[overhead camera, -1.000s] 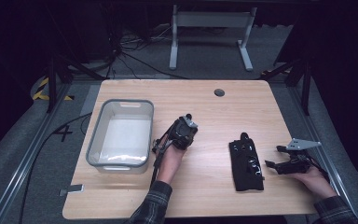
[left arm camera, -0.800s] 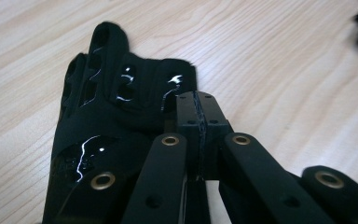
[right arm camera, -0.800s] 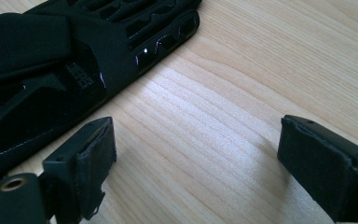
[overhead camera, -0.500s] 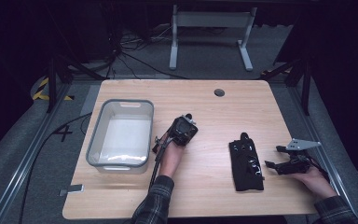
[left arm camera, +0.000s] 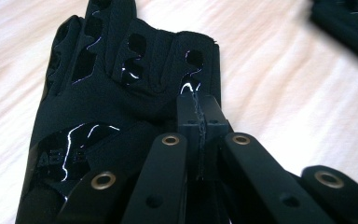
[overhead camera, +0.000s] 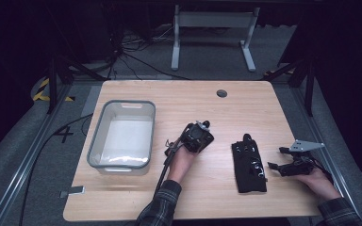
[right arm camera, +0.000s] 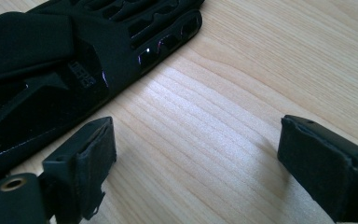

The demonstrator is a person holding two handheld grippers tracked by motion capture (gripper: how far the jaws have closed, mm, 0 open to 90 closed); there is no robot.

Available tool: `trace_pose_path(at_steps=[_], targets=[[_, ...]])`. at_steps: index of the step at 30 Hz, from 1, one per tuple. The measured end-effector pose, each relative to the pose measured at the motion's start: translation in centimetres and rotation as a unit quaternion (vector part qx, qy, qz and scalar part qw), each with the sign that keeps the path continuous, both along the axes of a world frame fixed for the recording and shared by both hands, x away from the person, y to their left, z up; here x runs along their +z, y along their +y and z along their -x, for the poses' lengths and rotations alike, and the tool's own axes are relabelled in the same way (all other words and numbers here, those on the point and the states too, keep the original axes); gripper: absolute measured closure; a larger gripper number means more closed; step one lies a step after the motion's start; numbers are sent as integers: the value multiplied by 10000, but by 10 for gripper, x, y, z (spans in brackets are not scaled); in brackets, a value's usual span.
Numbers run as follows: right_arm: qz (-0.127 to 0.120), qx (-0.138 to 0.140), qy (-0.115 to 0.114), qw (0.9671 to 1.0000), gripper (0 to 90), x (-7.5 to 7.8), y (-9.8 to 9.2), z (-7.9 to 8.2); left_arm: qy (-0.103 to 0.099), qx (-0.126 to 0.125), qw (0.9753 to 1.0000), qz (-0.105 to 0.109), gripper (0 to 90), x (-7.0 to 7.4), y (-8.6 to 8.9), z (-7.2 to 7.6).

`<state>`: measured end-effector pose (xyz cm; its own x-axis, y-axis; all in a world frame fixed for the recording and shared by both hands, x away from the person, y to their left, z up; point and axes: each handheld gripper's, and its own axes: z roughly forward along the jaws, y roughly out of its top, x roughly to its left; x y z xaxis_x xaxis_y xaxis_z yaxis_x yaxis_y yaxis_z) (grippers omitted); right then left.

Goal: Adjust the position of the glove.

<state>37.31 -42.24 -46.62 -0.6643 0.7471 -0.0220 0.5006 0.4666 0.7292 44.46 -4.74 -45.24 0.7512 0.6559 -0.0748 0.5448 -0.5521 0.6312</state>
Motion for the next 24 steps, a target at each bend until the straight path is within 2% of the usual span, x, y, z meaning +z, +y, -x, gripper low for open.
trace_pose_path(at_steps=[3, 5, 6, 16, 20, 24], targets=[[1, 2, -1, 10000, 116, 0, 0, 0, -20, -118, 9999, 15, 897, 0, -8, 3], [2, 1, -1, 10000, 117, 0, 0, 0, 54, -231, 9997, 33, 897, 0, -13, 5], [1, 1, -1, 10000, 116, 0, 0, 0, 6, -210, 9997, 77, 897, -1, -16, 7], [2, 4, -3, 10000, 116, 0, 0, 0, -17, -431, 9989, 172, 897, -2, -37, 16], [3, 4, -2, 10000, 116, 0, 0, 0, 22, -437, 9989, 185, 896, 1, -35, 16], [2, 3, -1, 10000, 116, 0, 0, 0, -70, -344, 9992, 181, 896, 10, -23, 15]])
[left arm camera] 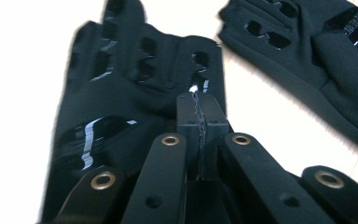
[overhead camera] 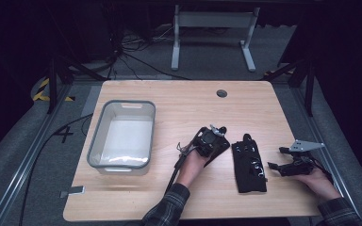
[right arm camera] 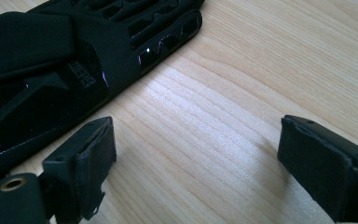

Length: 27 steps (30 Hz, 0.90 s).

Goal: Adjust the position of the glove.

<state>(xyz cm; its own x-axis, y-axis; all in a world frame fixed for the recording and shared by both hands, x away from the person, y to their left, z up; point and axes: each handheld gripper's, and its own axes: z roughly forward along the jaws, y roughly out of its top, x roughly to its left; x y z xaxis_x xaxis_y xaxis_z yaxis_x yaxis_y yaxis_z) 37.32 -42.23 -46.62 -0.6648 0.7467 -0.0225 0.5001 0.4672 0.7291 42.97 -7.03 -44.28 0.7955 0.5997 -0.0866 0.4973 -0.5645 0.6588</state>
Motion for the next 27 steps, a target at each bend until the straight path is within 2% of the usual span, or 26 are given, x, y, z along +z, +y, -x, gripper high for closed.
trace_pose_path(at_steps=[4, 5, 8, 12, 17, 21, 27], targets=[[0, 0, 0, 10000, 116, 0, 0, 0, -98, 209, 9997, 7, 896, 6, 18, -4], [0, 0, 0, 10000, 116, 0, 0, 0, -98, 209, 9997, 7, 896, 6, 18, -4], [5, 0, 0, 10000, 116, 0, 0, 0, -115, 487, 9987, 0, 896, 8, 34, -9], [1, -1, 0, 10000, 116, 0, 0, 0, -76, 689, 9976, -19, 896, 7, 50, -14], [4, 1, 1, 10000, 116, 0, 0, 0, 2, 757, 9971, -50, 896, 3, 55, -17], [0, 0, 0, 10000, 116, 0, 0, 0, 70, 652, 9975, -278, 896, -4, 50, -18], [4, 2, 2, 10000, 116, 0, 0, 0, 102, 591, 9974, -411, 896, -5, 48, -12]])
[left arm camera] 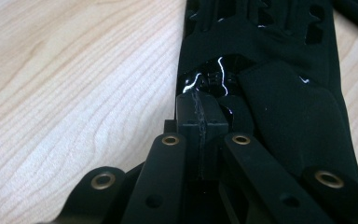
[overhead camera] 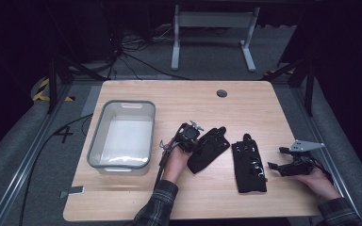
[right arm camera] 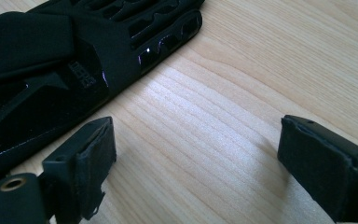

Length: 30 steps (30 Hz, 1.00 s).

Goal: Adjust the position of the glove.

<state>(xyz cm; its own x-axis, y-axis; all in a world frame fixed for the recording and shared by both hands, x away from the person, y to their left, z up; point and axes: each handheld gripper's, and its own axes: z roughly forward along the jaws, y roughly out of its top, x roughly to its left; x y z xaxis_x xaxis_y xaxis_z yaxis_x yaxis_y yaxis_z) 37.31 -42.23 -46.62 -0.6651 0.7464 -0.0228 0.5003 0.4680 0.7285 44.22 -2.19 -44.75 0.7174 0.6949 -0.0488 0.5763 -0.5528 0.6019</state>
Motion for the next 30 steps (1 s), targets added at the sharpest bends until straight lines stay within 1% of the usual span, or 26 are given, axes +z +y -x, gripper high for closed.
trace_pose_path(at_steps=[1, 4, 7, 10, 13, 16, 21, 23, 27, 29, 30], targets=[[0, 1, -1, 10000, 116, 0, 0, 0, -13, -29, 10000, -27, 896, 0, 1, 2], [-1, 1, -1, 10000, 116, 0, 0, 0, 29, -95, 9999, -49, 896, 1, 2, 10], [1, 2, 0, 10000, 116, 0, 0, 0, 128, -240, 9996, -57, 896, 1, 2, 21], [1, 2, 2, 10000, 116, 0, 0, 0, 165, -377, 9991, -121, 896, 2, 0, 32], [0, 1, -1, 10000, 116, 0, 0, 0, 230, -494, 9985, -74, 896, 2, -2, 41], [0, 0, -1, 10000, 116, 0, 0, 0, 285, -597, 9978, 19, 895, 2, -5, 48], [0, 0, 0, 10000, 116, 0, 0, 0, 330, -670, 9972, 83, 895, 1, -10, 52], [1, -1, -2, 10000, 116, 0, 0, 0, 368, -734, 9965, 132, 895, 1, -13, 53], [-1, -1, -1, 10000, 116, 0, 0, 0, 352, -842, 9957, 134, 895, 1, -18, 55], [1, -1, -1, 10000, 116, 0, 0, 0, 383, -874, 9953, 176, 895, 0, -20, 57], [0, -1, -1, 10000, 116, 0, 0, 0, 350, -900, 9952, 185, 895, 0, -22, 57]])
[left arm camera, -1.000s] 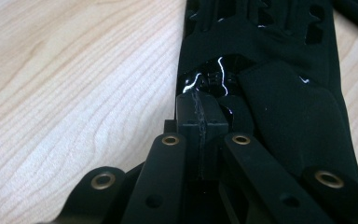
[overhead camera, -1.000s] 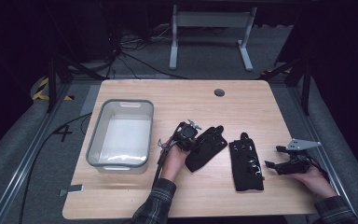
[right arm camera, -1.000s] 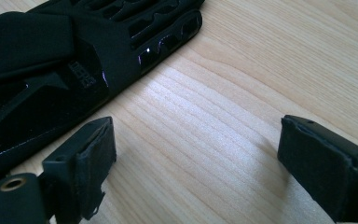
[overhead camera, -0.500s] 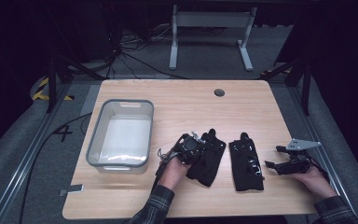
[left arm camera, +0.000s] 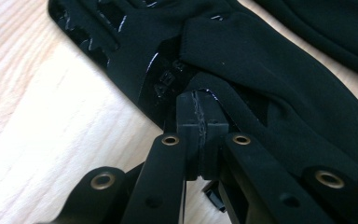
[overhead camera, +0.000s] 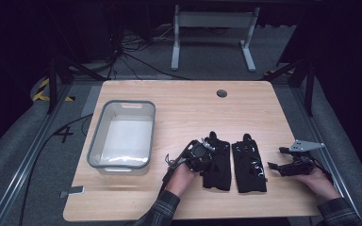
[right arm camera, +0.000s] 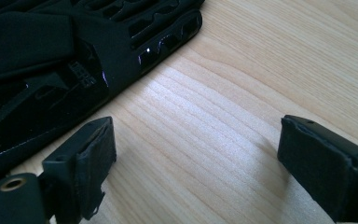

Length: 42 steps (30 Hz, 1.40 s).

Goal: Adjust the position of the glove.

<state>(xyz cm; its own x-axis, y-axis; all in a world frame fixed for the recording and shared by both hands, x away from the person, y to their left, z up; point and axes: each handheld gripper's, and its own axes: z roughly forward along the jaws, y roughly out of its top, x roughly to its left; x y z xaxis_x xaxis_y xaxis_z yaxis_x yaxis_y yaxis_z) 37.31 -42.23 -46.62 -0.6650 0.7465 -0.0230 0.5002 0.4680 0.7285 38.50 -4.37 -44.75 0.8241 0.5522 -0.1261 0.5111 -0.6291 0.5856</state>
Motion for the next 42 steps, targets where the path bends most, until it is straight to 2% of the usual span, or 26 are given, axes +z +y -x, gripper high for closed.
trace_pose_path(at_steps=[7, 10, 12, 15, 21, 26, 31, 36, 42], targets=[[1, 0, 0, 10000, 116, 0, 0, 0, 31, -154, 9999, 14, 892, 0, -8, 4], [0, 0, 1, 10000, 116, 0, 0, 0, 35, -161, 9998, 58, 843, 1, -7, 4], [1, 0, 0, 10000, 116, 0, 0, 0, -35, -103, 9999, 39, 817, 3, -5, 3], [-3, 11, 1, 10000, 116, 0, 0, 0, -84, 26, 9999, 96, 716, 5, -1, 1], [4, 41, -3, 10000, 116, 0, 0, 0, -109, 337, 9986, 394, 616, 5, 10, -9], [3, 41, -3, 10000, 116, 0, 0, 0, -158, 460, 9976, 487, 602, 0, 7, -16], [3, 41, -3, 10000, 116, 0, 0, 0, -177, 505, 9978, 382, 575, -5, 1, -19], [3, 41, -2, 10000, 116, 0, 0, 0, -230, 484, 9983, 220, 590, -8, -4, -17], [4, 48, -6, 10000, 120, 0, 0, 0, -186, 476, 9986, 147, 743, -6, -10, -14]])
